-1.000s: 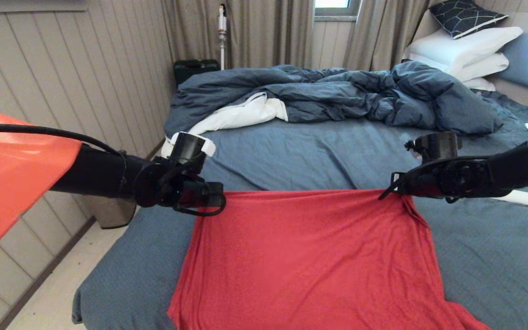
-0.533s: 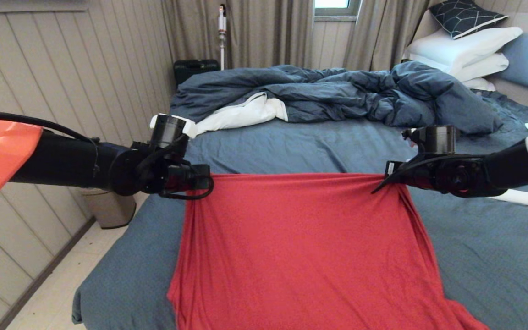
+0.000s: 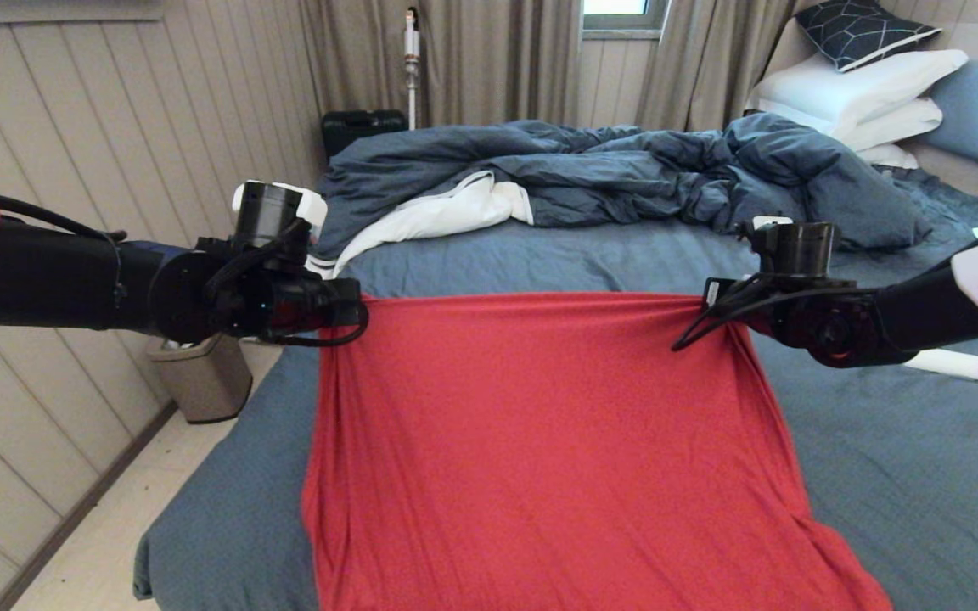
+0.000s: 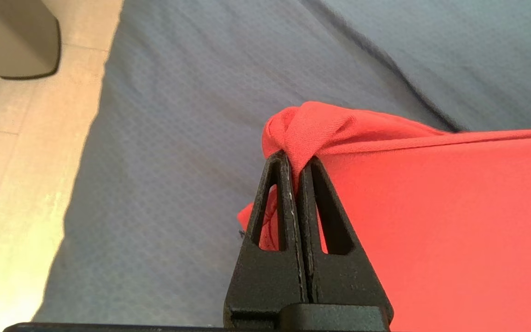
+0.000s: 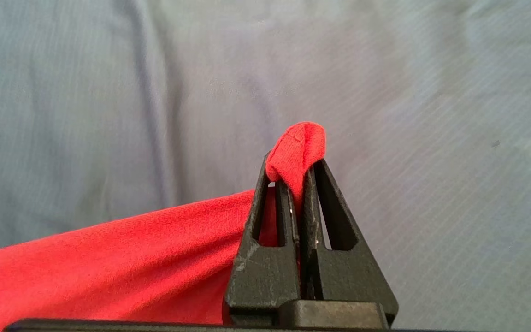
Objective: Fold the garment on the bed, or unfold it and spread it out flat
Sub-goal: Unford the red T-shirt
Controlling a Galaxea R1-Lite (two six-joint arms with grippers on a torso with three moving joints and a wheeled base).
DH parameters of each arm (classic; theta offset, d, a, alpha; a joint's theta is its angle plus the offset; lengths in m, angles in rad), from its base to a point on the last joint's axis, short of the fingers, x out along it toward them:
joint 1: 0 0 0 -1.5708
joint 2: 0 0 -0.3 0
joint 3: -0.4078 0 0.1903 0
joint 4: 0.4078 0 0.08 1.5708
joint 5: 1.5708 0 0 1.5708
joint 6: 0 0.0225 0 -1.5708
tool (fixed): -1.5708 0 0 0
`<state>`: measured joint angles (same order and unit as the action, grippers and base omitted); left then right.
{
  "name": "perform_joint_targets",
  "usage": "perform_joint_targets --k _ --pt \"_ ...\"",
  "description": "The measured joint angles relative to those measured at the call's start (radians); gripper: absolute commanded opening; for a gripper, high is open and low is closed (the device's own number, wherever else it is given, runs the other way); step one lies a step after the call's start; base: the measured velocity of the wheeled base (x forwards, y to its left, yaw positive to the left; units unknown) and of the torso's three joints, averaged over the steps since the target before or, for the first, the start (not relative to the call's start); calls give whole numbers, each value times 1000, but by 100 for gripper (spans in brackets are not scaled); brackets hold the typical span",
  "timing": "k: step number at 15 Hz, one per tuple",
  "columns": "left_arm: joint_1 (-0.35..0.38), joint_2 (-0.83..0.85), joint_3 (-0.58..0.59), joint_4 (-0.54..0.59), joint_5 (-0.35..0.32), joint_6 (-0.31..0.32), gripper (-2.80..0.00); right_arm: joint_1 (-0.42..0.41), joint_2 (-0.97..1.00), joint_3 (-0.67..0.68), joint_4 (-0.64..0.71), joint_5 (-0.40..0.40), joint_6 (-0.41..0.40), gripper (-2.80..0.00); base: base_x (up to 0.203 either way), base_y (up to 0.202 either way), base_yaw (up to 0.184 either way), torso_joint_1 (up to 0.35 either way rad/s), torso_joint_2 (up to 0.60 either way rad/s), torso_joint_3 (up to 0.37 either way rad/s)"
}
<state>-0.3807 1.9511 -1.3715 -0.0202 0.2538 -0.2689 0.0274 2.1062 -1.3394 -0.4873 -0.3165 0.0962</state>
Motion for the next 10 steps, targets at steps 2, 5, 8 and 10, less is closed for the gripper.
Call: perform_joint_targets --k 2,5,8,10 --pt "14 2 0 -3 -2 14 -280 3 9 -13 -4 -4 -3 -280 0 0 0 0 0 0" --pt "29 9 0 -20 -6 19 -280 3 26 -22 -39 -21 -16 -280 0 0 0 0 0 0" --pt "35 20 0 -23 -11 29 -280 4 52 -35 -88 -50 -64 -280 0 0 0 0 0 0" --pt "41 32 0 -23 -13 30 -280 4 65 -41 -89 -51 -71 -280 0 0 0 0 0 0"
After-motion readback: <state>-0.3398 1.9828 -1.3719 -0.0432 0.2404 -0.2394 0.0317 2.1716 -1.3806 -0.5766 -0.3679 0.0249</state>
